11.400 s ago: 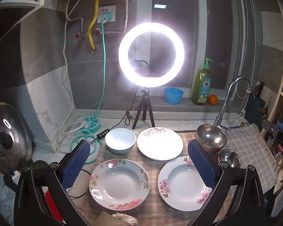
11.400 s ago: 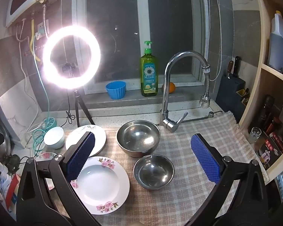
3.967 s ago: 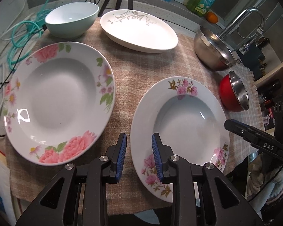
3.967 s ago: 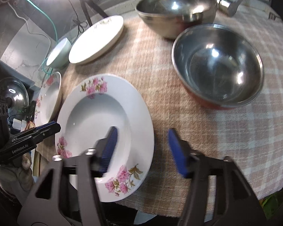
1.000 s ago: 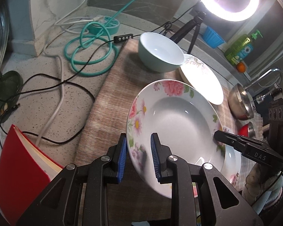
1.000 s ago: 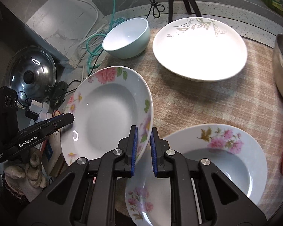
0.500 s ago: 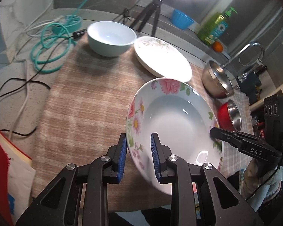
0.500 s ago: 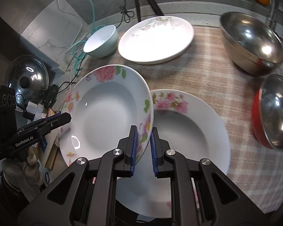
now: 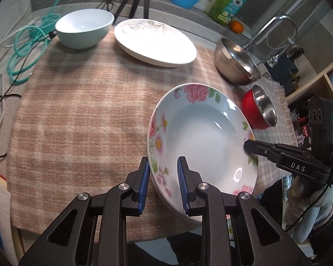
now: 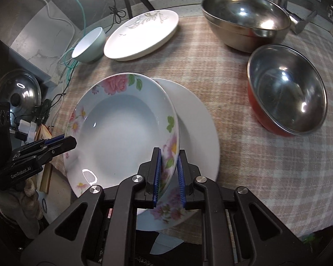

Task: Organize plates and bowls
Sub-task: 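Lift the rose plate and lower it onto the pink-flower plate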

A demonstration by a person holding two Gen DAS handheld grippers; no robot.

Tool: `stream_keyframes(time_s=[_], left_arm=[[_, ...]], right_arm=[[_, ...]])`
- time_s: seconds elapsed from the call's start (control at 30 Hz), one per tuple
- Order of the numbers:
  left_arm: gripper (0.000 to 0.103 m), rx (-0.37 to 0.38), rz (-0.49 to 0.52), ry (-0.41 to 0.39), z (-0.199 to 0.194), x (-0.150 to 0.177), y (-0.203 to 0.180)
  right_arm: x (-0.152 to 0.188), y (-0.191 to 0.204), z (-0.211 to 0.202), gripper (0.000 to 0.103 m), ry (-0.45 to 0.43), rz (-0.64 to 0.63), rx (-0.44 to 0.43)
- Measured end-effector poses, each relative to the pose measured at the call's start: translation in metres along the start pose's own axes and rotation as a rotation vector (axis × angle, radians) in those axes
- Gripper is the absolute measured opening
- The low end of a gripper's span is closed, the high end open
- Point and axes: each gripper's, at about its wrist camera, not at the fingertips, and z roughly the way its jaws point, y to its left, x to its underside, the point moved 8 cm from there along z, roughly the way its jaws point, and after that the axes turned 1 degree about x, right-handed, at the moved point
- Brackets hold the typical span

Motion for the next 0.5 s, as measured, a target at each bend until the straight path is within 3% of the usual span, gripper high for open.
stream_keyframes(time_s=[0.5], left_arm=[[0.023,-0.021,0.06,0.054,0.016,0.009,-0.015]], right_arm=[[0.009,-0.019,-0.002,0.016,0.006,-0.005,0.066]])
